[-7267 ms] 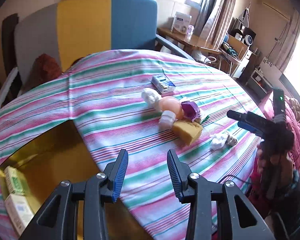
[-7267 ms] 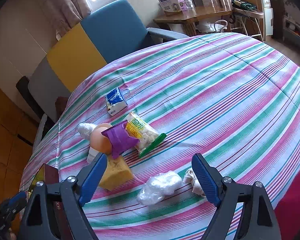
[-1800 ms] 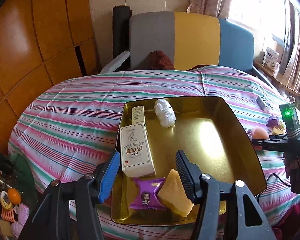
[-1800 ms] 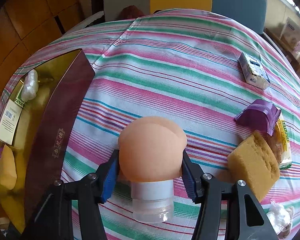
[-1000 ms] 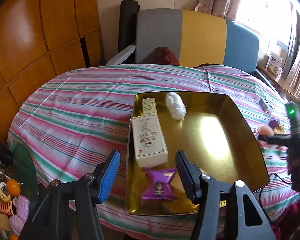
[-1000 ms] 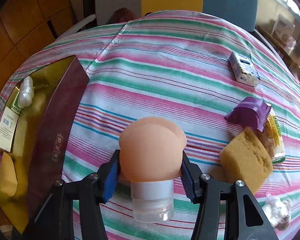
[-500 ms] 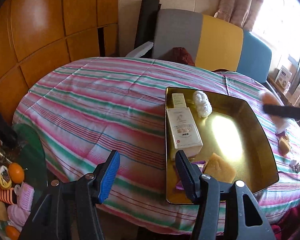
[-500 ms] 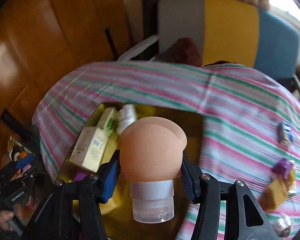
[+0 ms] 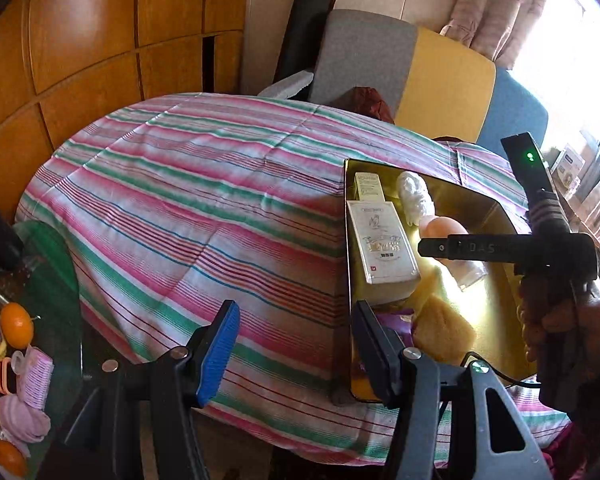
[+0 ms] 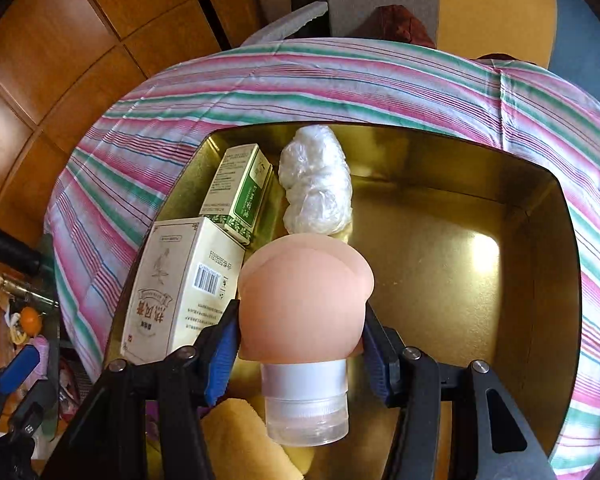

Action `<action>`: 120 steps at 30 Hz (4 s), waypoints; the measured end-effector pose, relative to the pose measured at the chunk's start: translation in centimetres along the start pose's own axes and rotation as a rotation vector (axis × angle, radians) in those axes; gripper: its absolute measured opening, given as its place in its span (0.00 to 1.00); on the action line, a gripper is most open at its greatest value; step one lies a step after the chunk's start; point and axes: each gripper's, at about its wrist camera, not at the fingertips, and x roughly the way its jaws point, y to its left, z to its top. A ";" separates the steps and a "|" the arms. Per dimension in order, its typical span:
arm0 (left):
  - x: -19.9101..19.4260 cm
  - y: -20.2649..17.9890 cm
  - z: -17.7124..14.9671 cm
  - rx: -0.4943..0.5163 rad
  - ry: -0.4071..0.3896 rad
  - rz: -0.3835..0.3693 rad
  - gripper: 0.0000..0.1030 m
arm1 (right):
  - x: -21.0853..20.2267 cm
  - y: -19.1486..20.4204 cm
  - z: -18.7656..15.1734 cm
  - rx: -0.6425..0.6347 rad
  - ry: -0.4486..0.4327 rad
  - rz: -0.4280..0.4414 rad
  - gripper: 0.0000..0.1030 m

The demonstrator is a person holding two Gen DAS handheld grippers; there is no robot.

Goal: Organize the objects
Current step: 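Lower the peach bottle into the tray and open the right tool, then move both tools back toward the remaining items, then grasp the blue Tempo tissue pack with the left tool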

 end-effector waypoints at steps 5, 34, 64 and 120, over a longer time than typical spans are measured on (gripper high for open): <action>0.4 -0.1 -0.3 0.000 0.016 -0.008 0.56 | 0.9 0.1 0.2 0.008 0.021 -0.021 0.55; 0.6 -0.3 -0.4 -0.003 0.018 -0.001 0.57 | -4.2 0.0 -1.4 -0.001 -0.129 0.036 0.90; -2.9 -7.6 0.3 0.203 -0.086 -0.039 0.57 | -22.4 -28.6 -17.3 0.574 -0.431 -0.332 1.00; 11.4 -46.8 7.9 0.385 0.365 -0.573 0.51 | -22.7 -38.2 -23.2 1.042 -0.580 0.021 1.00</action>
